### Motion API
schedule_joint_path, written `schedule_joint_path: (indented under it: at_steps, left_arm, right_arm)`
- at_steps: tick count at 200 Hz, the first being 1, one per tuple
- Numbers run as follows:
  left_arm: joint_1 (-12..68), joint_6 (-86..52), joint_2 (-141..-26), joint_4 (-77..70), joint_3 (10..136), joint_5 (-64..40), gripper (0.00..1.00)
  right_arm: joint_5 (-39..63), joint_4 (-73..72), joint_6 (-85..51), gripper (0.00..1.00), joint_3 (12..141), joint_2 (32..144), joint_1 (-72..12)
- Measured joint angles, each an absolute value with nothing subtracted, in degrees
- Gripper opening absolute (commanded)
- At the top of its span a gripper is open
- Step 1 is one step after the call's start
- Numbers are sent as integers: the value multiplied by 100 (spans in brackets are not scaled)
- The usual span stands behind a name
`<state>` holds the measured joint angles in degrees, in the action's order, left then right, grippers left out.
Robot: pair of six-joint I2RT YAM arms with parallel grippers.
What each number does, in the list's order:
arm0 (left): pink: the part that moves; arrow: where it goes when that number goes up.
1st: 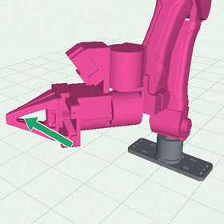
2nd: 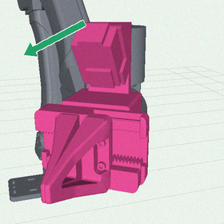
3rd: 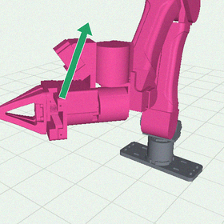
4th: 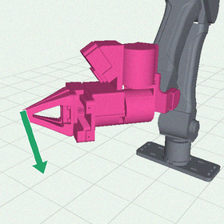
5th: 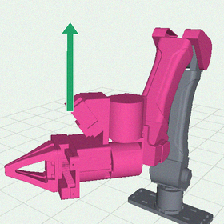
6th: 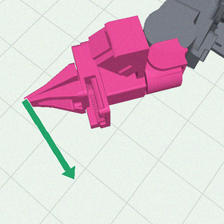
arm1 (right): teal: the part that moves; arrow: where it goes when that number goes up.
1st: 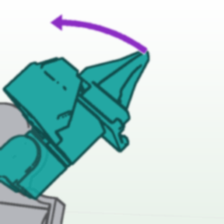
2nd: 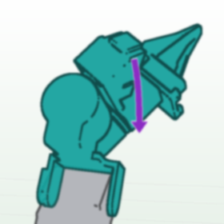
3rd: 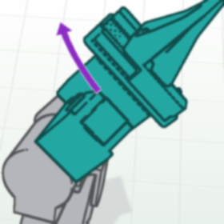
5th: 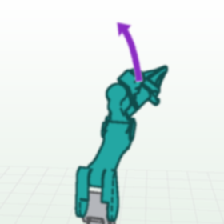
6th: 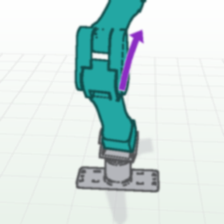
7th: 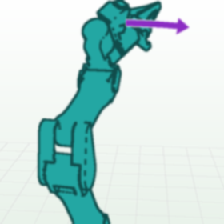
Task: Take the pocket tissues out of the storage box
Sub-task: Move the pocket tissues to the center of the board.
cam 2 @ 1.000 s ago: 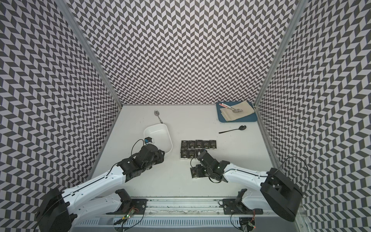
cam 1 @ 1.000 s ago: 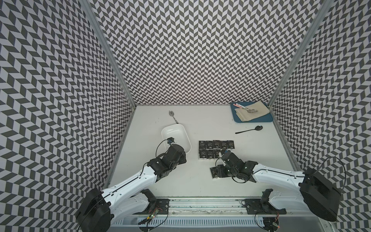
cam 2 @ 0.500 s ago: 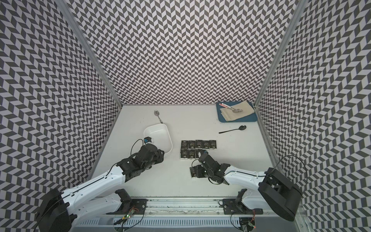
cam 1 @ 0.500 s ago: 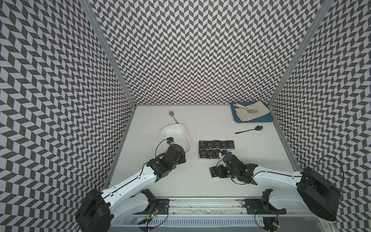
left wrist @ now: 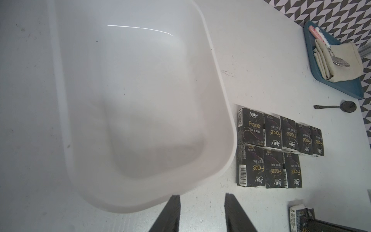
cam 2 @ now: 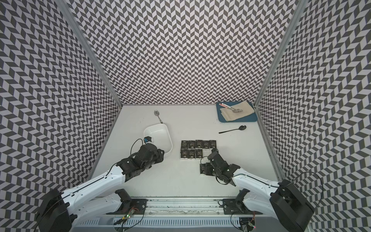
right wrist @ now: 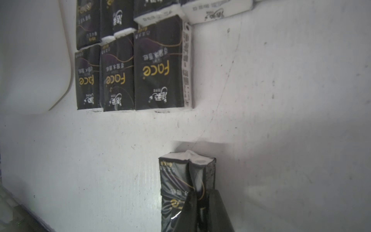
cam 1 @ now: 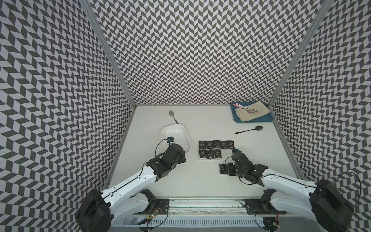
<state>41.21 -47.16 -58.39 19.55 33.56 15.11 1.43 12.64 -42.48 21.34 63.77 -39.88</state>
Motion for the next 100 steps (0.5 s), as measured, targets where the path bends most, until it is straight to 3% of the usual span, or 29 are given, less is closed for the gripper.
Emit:
schedule_joint_path:
  at_steps: [100]
  left_arm:
    - [3999, -4556, -5850, 1959, 3476, 1435, 41]
  right_arm:
    - [-25, 1240, -4163, 15, 2285, 6582, -3155]
